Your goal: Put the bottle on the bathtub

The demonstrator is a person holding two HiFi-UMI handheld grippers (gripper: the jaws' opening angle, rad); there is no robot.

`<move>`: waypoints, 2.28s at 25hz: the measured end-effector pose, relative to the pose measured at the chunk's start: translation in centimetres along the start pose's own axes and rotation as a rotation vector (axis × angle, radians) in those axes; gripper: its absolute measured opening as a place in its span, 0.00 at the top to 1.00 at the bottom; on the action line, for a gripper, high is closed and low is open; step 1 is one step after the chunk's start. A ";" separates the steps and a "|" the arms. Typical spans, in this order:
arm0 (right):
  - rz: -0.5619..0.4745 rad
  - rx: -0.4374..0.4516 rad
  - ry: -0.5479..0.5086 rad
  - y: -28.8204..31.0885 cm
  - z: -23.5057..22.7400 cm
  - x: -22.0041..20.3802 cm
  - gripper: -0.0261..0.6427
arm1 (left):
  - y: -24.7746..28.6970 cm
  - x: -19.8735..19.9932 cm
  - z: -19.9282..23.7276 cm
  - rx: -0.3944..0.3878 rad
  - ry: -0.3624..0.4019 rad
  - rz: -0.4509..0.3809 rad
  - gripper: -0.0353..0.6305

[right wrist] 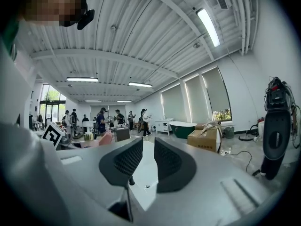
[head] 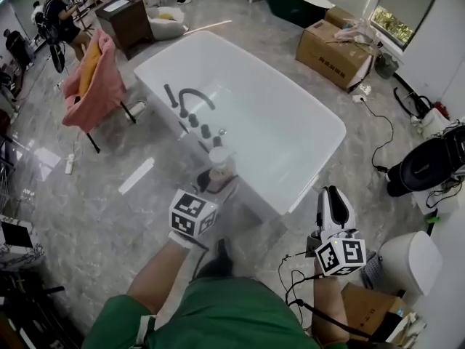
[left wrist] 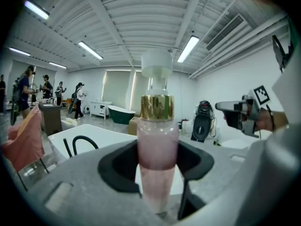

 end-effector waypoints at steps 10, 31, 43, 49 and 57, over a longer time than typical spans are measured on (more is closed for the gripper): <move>0.041 -0.088 -0.034 6.0 1.0 -2.3 0.85 | 5.2 -1.3 6.0 -0.073 -0.009 0.016 0.63; 0.174 -0.096 0.078 9.8 -12.3 -11.7 0.85 | 20.2 -11.8 5.1 -0.074 0.015 0.164 0.63; 0.242 -0.099 0.096 8.6 -17.2 -16.1 0.85 | 23.7 -20.2 4.5 -0.061 0.046 0.232 0.63; 0.272 -0.097 0.103 8.0 -17.3 -17.9 0.85 | 24.3 -23.1 4.5 -0.061 0.038 0.262 0.63; 0.329 -0.086 0.112 7.1 -16.7 -20.7 0.85 | 25.8 -26.8 5.2 -0.070 0.033 0.293 0.63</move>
Point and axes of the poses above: the fingertips, and each gripper's own axes: y forward along the fingers, z to its left, x out of its top, the point moved 6 cm from there along -y, backward along the fingers, and after that the axes turned 11 degrees about -z, right-handed, at the moved point
